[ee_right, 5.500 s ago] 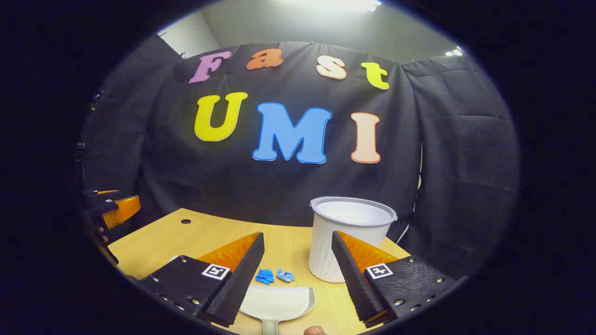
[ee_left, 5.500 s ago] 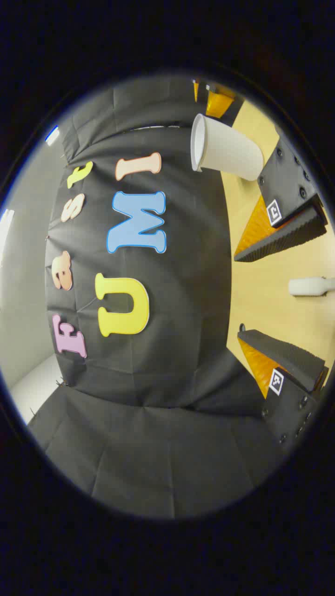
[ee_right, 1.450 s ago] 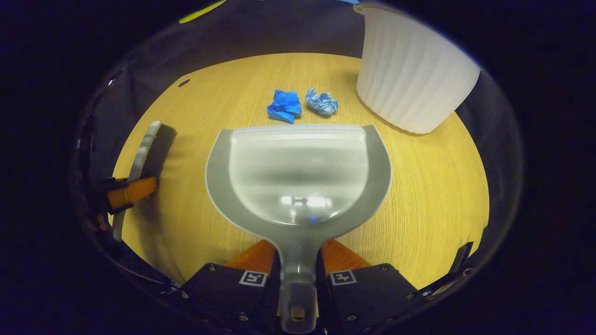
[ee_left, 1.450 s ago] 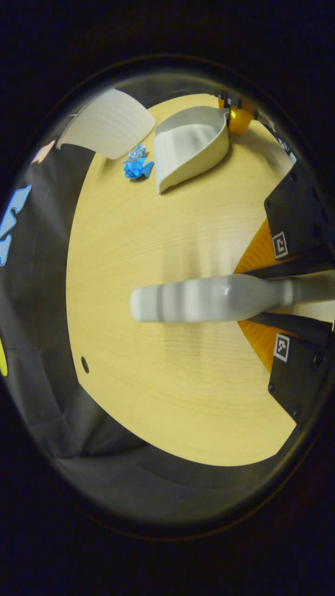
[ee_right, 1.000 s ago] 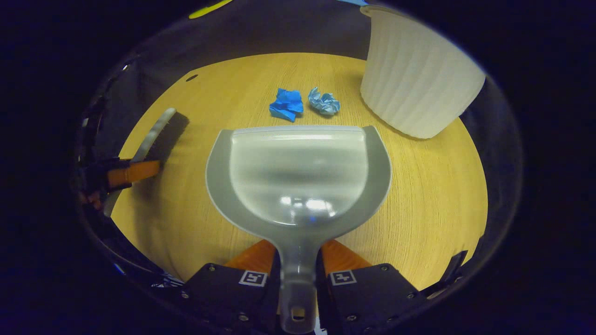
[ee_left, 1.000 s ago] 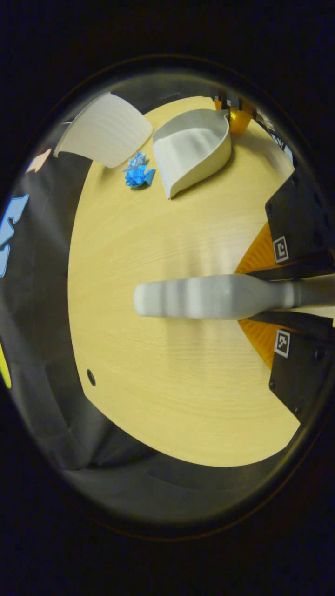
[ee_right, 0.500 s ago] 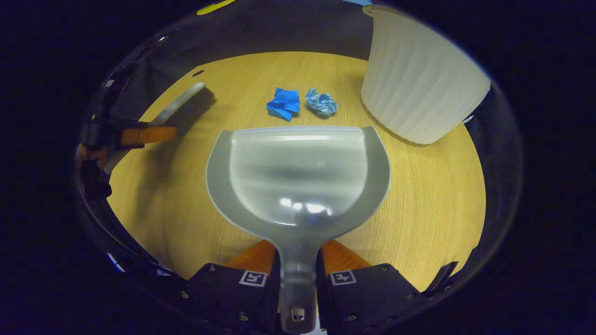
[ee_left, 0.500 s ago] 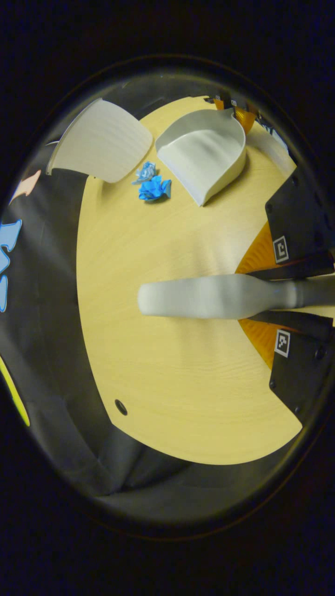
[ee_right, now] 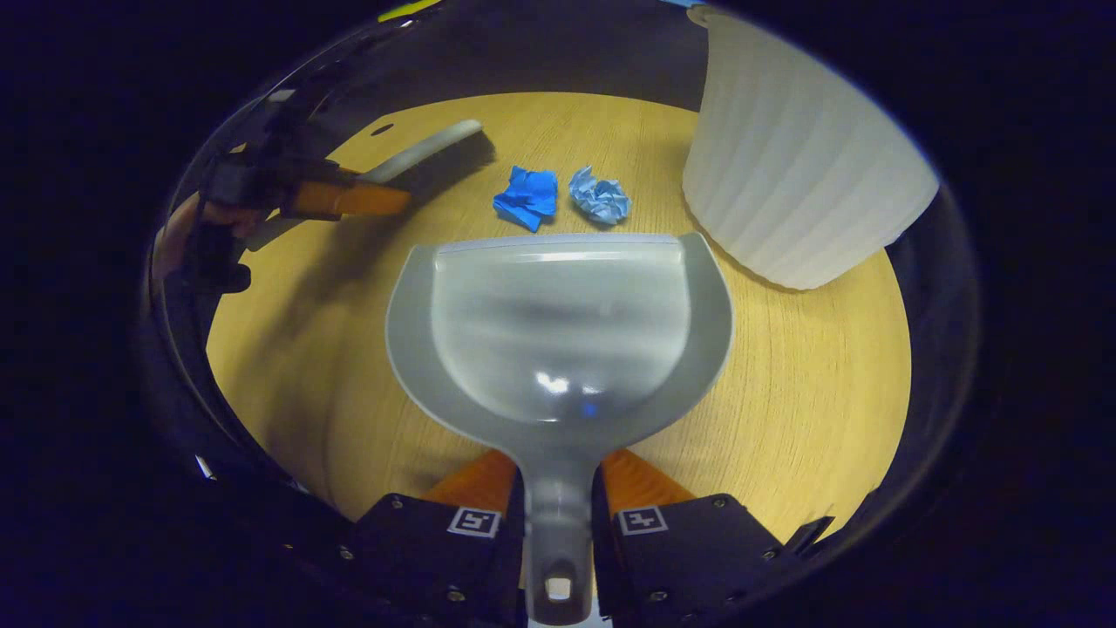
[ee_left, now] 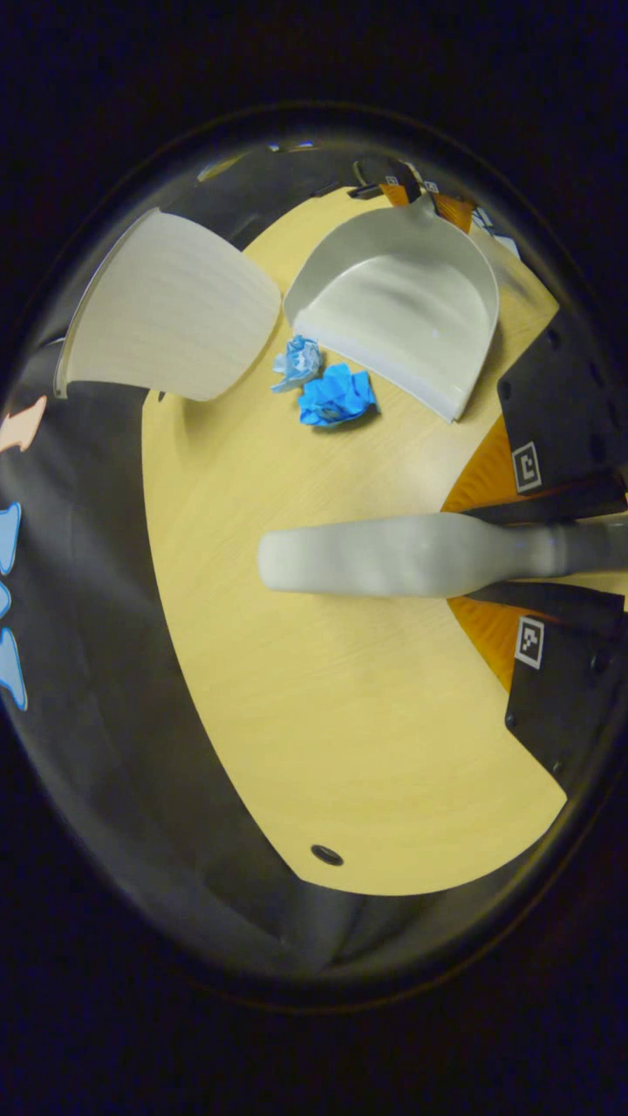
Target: Pick up the small broom and dustpan from the desktop, sweep the trash into the dustpan with the broom, and then empty the trash into the garbage bin.
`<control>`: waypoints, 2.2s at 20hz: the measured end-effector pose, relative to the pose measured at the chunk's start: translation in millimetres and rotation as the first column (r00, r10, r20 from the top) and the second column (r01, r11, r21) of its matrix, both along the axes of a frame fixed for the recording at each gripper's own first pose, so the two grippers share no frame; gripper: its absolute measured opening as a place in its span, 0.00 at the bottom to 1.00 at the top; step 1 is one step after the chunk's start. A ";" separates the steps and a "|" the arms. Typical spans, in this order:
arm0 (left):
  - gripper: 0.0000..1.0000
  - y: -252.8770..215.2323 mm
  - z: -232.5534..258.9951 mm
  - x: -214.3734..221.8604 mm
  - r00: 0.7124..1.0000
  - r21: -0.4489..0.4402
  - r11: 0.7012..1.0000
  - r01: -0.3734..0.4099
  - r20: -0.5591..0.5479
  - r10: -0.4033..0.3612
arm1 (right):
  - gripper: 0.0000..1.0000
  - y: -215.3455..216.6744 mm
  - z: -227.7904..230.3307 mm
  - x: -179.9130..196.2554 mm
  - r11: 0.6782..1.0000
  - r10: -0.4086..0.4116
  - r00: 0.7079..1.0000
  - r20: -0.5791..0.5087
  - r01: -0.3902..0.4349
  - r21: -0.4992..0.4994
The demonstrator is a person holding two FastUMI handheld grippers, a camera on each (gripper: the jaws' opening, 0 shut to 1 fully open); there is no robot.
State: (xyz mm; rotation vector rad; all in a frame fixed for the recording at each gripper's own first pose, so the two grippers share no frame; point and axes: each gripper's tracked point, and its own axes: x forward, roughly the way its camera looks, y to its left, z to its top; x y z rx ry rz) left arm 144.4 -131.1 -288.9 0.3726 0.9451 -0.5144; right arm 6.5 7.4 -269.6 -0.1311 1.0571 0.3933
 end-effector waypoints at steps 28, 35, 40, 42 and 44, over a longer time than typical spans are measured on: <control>0.38 -136.4 10.2 -71.9 0.881 -0.157 0.889 0.431 -0.138 -0.452 | 0.34 -8.7 21.3 12.6 0.995 0.060 0.998 -0.018 -0.059 0.074; 0.38 -134.2 18.1 -73.2 0.912 -0.164 0.913 0.374 -0.116 -0.394 | 0.34 -11.4 23.6 13.2 0.996 0.042 0.999 0.002 -0.042 0.079; 0.37 -119.4 29.8 -66.4 0.945 -0.173 0.938 0.300 -0.082 -0.318 | 0.30 -9.2 31.1 14.1 0.997 0.023 1.000 0.016 -0.024 0.073; 0.37 -106.2 33.6 -60.6 0.960 -0.175 0.949 0.262 -0.059 -0.275 | 0.30 -10.5 28.4 14.4 0.997 0.019 1.000 0.019 -0.020 0.068; 0.37 -90.1 38.7 -53.4 0.973 -0.173 0.960 0.219 -0.037 -0.229 | 0.30 -12.5 29.6 14.7 0.998 0.020 0.999 0.026 -0.022 0.059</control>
